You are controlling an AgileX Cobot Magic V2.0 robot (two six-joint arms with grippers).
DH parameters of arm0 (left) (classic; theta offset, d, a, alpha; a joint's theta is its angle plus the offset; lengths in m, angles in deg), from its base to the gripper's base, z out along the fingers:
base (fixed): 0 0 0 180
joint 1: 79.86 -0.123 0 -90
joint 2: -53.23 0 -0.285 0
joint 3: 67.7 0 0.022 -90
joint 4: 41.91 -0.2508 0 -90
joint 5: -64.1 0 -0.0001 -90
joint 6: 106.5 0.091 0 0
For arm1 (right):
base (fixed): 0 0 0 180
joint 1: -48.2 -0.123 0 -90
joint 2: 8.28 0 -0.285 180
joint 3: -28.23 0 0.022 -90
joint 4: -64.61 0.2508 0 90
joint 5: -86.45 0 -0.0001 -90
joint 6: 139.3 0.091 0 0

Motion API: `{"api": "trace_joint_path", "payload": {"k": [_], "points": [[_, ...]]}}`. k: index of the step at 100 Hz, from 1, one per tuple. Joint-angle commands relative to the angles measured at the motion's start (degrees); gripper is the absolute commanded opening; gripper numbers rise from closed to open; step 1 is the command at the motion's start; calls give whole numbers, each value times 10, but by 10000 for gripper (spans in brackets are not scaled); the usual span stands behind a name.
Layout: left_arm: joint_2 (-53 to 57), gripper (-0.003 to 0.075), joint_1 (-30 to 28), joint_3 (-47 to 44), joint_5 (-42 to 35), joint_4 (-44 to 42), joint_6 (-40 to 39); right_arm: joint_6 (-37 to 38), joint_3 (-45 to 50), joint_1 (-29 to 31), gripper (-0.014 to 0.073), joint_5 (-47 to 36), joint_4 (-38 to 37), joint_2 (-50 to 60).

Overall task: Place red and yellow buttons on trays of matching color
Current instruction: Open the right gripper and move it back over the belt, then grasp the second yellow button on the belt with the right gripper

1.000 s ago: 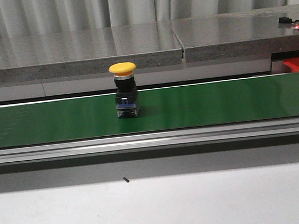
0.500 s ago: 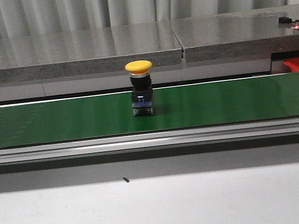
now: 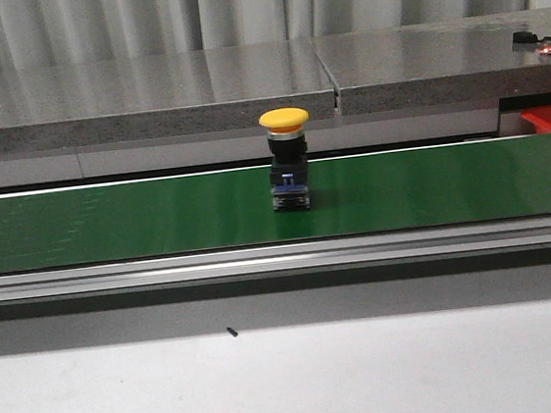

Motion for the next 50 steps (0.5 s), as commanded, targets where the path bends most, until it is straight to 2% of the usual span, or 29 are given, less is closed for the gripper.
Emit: {"api": "trace_joint_path", "payload": {"k": [1, 24, 50], "points": [[-5, -20, 5, 16, -45, 6, -5, -25, -16, -37, 582, 1, 14, 48], [-5, -20, 5, 16, -45, 6, -5, -53, -16, -173, 582, 36, 14, 67], [-5, -20, 5, 16, -45, 6, -5, -72, -16, -322, 582, 15, 12, 60]]}}
